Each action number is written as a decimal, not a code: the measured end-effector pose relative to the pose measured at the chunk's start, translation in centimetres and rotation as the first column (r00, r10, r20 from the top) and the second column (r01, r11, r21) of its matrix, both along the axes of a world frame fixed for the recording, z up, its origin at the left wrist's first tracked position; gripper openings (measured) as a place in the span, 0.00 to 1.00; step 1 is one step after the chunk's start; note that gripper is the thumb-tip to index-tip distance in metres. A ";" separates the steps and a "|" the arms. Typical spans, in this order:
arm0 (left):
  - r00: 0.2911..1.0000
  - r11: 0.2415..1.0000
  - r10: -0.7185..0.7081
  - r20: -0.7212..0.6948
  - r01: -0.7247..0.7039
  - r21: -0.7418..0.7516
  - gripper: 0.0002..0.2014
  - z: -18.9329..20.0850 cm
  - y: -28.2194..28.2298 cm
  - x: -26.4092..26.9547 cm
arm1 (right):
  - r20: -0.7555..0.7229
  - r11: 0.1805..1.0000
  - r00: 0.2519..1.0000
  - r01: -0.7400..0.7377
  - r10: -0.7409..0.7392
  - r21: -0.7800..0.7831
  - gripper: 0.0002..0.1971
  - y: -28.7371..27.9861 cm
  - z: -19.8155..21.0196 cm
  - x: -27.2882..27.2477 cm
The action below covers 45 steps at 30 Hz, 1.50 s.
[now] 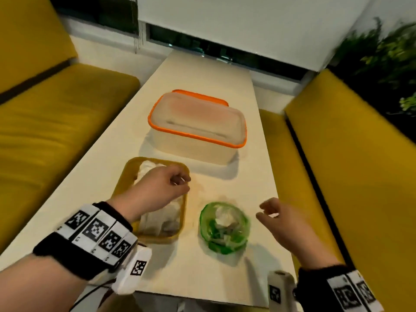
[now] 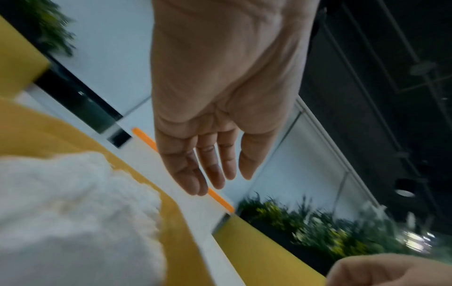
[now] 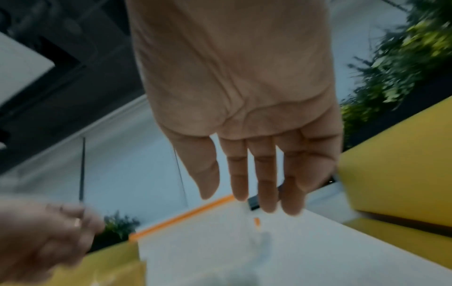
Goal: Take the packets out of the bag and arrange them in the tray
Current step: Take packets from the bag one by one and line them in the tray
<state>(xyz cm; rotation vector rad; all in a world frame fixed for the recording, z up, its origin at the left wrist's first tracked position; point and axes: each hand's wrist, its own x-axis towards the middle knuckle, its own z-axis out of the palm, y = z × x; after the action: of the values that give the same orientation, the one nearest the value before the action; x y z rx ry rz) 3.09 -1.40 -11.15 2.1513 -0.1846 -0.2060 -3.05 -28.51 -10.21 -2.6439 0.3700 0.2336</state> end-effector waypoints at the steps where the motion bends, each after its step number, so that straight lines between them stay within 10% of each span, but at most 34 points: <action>1: 0.997 0.996 -0.072 0.014 0.071 0.050 0.04 0.1 -1.6 -0.2 | -0.047 1.000 0.999 0.020 -0.021 -0.014 0.17 -0.6 -1.2 -0.8; 6: 0.912 0.791 -0.403 -0.079 0.390 0.471 0.12 -1.1 -9.3 -1.4 | -0.081 0.998 0.996 -0.044 0.048 0.047 0.21 0.3 -4.9 -2.9; 11: 0.859 0.467 -0.445 -0.255 0.465 0.752 0.17 -2.5 -12.6 -1.3 | -0.029 0.923 0.958 -0.284 0.286 -0.260 0.19 1.7 -6.3 -3.0; 17: 0.890 0.498 -0.402 -0.215 0.410 0.764 0.13 -3.3 -13.2 -0.1 | -0.254 0.865 0.915 -0.386 0.314 -0.321 0.23 0.7 -7.1 -2.9; 25: 0.977 0.872 -0.210 -0.029 0.201 0.446 0.17 -1.0 -11.8 0.3 | -0.256 0.906 0.917 -0.362 0.305 -0.218 0.23 0.3 -6.3 -2.9; 29: 0.979 0.952 -0.189 -0.080 0.202 0.230 0.11 1.0 -11.0 0.3 | 0.115 0.988 0.982 -0.147 0.151 -0.042 0.17 -0.2 -3.7 -2.7; 32: 0.959 0.952 -0.257 -0.117 0.272 0.138 0.08 1.9 -11.0 -0.2 | 0.364 0.969 0.931 -0.109 0.022 0.221 0.18 0.0 -1.0 -1.7; 35: 0.950 0.953 -0.288 -0.121 0.297 0.062 0.09 2.9 -11.4 -0.6 | 0.340 0.897 0.941 -0.151 0.001 0.415 0.04 0.4 0.0 -0.6; 39: 0.943 0.935 -0.241 -0.229 0.162 -0.316 0.12 2.9 -10.8 -1.1 | 0.251 0.705 0.952 -0.055 -0.177 0.707 0.09 1.1 -0.7 0.0; 45: 0.858 0.698 -0.355 -0.372 -0.021 -0.716 0.21 1.7 -10.7 -2.2 | 0.159 0.388 0.972 -0.080 -0.175 0.918 0.09 4.0 0.1 0.2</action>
<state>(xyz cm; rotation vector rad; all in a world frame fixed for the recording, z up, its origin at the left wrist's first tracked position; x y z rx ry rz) 0.92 -12.06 -9.43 1.2508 -0.1400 -0.6729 -2.87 -24.56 -10.13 -1.4756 0.1432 0.0587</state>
